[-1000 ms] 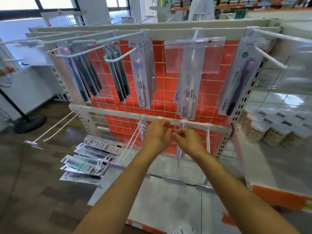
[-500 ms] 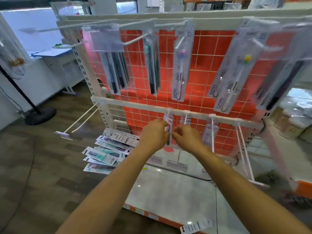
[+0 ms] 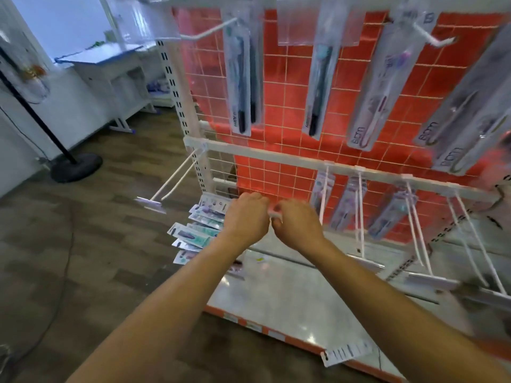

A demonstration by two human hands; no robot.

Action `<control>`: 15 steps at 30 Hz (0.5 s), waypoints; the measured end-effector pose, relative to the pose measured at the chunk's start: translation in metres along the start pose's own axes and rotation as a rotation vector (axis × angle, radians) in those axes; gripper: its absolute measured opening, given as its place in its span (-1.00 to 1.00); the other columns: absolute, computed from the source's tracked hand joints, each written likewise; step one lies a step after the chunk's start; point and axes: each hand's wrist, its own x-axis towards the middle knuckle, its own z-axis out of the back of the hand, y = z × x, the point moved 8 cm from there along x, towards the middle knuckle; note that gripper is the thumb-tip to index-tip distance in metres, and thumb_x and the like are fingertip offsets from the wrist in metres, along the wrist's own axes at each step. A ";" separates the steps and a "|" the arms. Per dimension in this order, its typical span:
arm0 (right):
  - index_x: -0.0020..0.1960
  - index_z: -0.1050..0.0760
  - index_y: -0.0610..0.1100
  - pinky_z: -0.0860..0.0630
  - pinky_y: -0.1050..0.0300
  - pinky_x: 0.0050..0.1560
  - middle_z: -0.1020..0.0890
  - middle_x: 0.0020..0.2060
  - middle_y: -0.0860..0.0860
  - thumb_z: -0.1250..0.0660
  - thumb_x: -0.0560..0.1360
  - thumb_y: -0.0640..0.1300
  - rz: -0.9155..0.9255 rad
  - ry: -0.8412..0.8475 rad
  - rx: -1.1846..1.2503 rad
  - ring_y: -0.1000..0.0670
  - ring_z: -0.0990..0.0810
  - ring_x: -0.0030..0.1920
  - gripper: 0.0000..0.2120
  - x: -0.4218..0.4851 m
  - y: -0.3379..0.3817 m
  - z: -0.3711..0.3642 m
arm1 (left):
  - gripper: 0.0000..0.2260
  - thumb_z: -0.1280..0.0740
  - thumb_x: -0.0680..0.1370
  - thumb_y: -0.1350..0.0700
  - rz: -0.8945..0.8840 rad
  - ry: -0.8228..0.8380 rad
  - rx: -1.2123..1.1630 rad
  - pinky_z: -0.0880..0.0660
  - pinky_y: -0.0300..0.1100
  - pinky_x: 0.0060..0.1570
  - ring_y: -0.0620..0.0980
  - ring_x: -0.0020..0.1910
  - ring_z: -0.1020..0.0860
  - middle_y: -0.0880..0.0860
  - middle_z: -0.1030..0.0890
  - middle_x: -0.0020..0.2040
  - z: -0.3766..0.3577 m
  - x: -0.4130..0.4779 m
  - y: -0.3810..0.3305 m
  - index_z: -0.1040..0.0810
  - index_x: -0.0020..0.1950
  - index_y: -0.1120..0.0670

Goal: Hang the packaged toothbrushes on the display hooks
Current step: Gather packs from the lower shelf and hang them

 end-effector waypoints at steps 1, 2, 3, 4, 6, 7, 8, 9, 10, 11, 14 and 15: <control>0.07 -0.56 -0.11 -0.44 0.00 0.02 -0.65 0.00 -0.11 -0.27 0.47 -0.12 0.031 0.004 -0.005 -0.22 -0.56 0.05 -0.79 0.001 0.006 -0.004 | -0.72 -0.29 0.52 0.14 0.010 0.002 0.000 -0.46 -0.01 0.14 0.11 0.18 -0.51 0.07 -0.58 0.17 -0.001 -0.002 0.006 -0.55 0.23 0.07; 0.14 -0.54 -0.10 -0.44 0.00 0.05 -0.64 0.04 -0.10 -0.28 0.48 -0.12 0.057 0.011 0.004 -0.21 -0.55 0.07 -0.75 0.002 0.012 -0.007 | -0.72 -0.29 0.53 0.13 0.025 0.004 -0.004 -0.45 -0.02 0.16 0.11 0.19 -0.50 0.07 -0.58 0.19 -0.001 -0.004 0.012 -0.54 0.24 0.06; 0.19 -0.52 -0.09 -0.44 0.00 0.07 -0.64 0.07 -0.08 -0.28 0.50 -0.11 0.068 0.022 0.006 -0.20 -0.54 0.09 -0.72 0.004 0.016 -0.012 | -0.71 -0.29 0.53 0.13 0.036 0.004 -0.004 -0.44 -0.02 0.17 0.11 0.20 -0.50 0.07 -0.57 0.21 -0.001 -0.007 0.017 -0.53 0.25 0.06; 0.20 -0.52 -0.08 -0.45 0.00 0.08 -0.63 0.08 -0.07 -0.29 0.51 -0.10 0.079 0.030 -0.003 -0.18 -0.54 0.10 -0.72 0.006 0.019 -0.016 | -0.72 -0.29 0.54 0.12 0.050 0.001 0.005 -0.43 -0.03 0.17 0.11 0.20 -0.50 0.06 -0.57 0.21 0.000 -0.009 0.022 -0.53 0.24 0.05; 0.17 -0.54 -0.08 -0.48 -0.02 0.09 -0.62 0.10 -0.06 -0.29 0.52 -0.08 0.090 0.058 -0.041 -0.15 -0.52 0.11 -0.76 0.010 0.026 -0.026 | -0.73 -0.29 0.54 0.10 0.084 -0.004 0.013 -0.42 -0.03 0.17 0.10 0.21 -0.49 0.07 -0.57 0.21 0.001 -0.017 0.033 -0.53 0.24 0.05; 0.17 -0.55 -0.09 -0.48 -0.04 0.11 -0.60 0.12 -0.06 -0.29 0.53 -0.07 0.094 0.072 -0.053 -0.15 -0.51 0.12 -0.76 0.012 0.029 -0.031 | -0.72 -0.29 0.55 0.10 0.099 0.005 0.012 -0.42 -0.02 0.18 0.10 0.23 -0.48 0.07 -0.56 0.22 0.000 -0.022 0.039 -0.52 0.26 0.06; 0.17 -0.55 -0.09 -0.48 -0.05 0.12 -0.59 0.13 -0.07 -0.29 0.54 -0.06 0.107 0.090 -0.056 -0.14 -0.50 0.14 -0.76 0.013 0.035 -0.038 | -0.71 -0.28 0.56 0.10 0.122 0.027 0.026 -0.41 -0.02 0.18 0.11 0.25 -0.47 0.08 -0.55 0.24 -0.002 -0.027 0.047 -0.50 0.28 0.06; 0.19 -0.54 -0.10 -0.47 -0.04 0.13 -0.58 0.14 -0.07 -0.28 0.54 -0.06 0.125 0.099 -0.060 -0.14 -0.50 0.15 -0.74 0.014 0.040 -0.045 | -0.70 -0.27 0.56 0.11 0.139 0.047 0.048 -0.42 -0.02 0.17 0.11 0.26 -0.46 0.08 -0.53 0.25 -0.006 -0.032 0.055 -0.48 0.30 0.06; 0.21 -0.53 -0.11 -0.45 -0.03 0.13 -0.59 0.14 -0.07 -0.27 0.54 -0.06 0.141 0.106 -0.073 -0.14 -0.50 0.15 -0.73 0.014 0.045 -0.051 | -0.69 -0.26 0.56 0.12 0.154 0.069 0.072 -0.42 -0.02 0.15 0.12 0.26 -0.46 0.09 -0.51 0.26 -0.011 -0.036 0.064 -0.46 0.31 0.07; 0.22 -0.52 -0.11 -0.44 -0.02 0.13 -0.59 0.14 -0.08 -0.26 0.54 -0.06 0.152 0.113 -0.097 -0.14 -0.50 0.15 -0.71 0.014 0.049 -0.059 | -0.69 -0.26 0.56 0.12 0.172 0.090 0.080 -0.41 -0.01 0.14 0.12 0.26 -0.45 0.09 -0.50 0.28 -0.016 -0.041 0.074 -0.45 0.31 0.07; 0.22 -0.51 -0.11 -0.41 -0.01 0.14 -0.59 0.12 -0.10 -0.24 0.52 -0.06 0.144 0.169 -0.174 -0.16 -0.49 0.16 -0.69 0.014 0.054 -0.084 | -0.66 -0.27 0.55 0.15 0.207 0.145 0.070 -0.40 -0.01 0.15 0.13 0.27 -0.44 0.09 -0.49 0.29 -0.036 -0.055 0.104 -0.44 0.33 0.07; 0.23 -0.49 -0.10 -0.41 -0.01 0.15 -0.57 0.13 -0.11 -0.24 0.51 -0.06 0.130 0.199 -0.193 -0.17 -0.48 0.17 -0.68 0.014 0.053 -0.094 | -0.67 -0.28 0.54 0.15 0.211 0.161 0.079 -0.41 -0.01 0.14 0.13 0.25 -0.45 0.08 -0.49 0.27 -0.043 -0.058 0.114 -0.44 0.31 0.07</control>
